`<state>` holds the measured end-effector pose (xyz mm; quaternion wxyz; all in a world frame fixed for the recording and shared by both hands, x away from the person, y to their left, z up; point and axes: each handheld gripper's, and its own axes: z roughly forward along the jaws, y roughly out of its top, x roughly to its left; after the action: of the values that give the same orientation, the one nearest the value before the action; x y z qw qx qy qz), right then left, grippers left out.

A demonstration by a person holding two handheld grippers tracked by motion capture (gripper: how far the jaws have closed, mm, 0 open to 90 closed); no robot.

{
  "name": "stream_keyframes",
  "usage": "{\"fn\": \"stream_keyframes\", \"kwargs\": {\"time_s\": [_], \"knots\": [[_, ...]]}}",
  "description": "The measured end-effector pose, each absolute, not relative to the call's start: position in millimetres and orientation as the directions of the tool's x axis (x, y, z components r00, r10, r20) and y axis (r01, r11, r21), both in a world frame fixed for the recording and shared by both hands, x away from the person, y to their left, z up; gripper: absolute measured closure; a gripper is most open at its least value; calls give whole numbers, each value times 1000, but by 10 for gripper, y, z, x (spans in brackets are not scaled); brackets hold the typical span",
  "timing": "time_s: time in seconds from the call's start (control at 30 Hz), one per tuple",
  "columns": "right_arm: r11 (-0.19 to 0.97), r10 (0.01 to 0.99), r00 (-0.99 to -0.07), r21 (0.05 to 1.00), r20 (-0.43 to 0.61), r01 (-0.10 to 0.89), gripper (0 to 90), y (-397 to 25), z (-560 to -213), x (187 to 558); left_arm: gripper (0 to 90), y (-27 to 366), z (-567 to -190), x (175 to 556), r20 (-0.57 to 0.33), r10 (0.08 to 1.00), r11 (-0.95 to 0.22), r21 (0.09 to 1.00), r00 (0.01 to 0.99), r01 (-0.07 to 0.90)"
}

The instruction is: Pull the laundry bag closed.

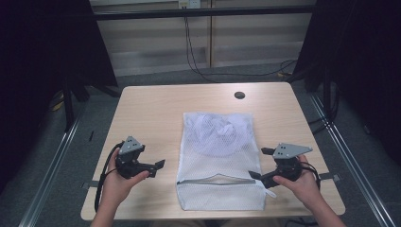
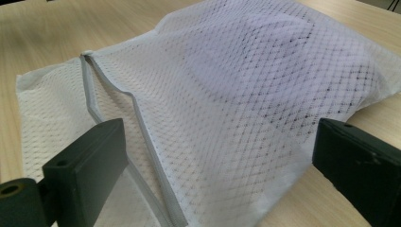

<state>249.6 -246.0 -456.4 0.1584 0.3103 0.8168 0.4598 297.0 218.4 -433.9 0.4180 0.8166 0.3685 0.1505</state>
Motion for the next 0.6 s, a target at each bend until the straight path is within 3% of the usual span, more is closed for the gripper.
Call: {"fn": "stream_keyframes", "kwargs": {"time_s": [0.6], "knots": [[430, 603, -797, 835, 17, 343, 35, -2149, -4539, 2506, 46, 2169, -4372, 3008, -66, 728, -385, 784, 682, 486]]}}
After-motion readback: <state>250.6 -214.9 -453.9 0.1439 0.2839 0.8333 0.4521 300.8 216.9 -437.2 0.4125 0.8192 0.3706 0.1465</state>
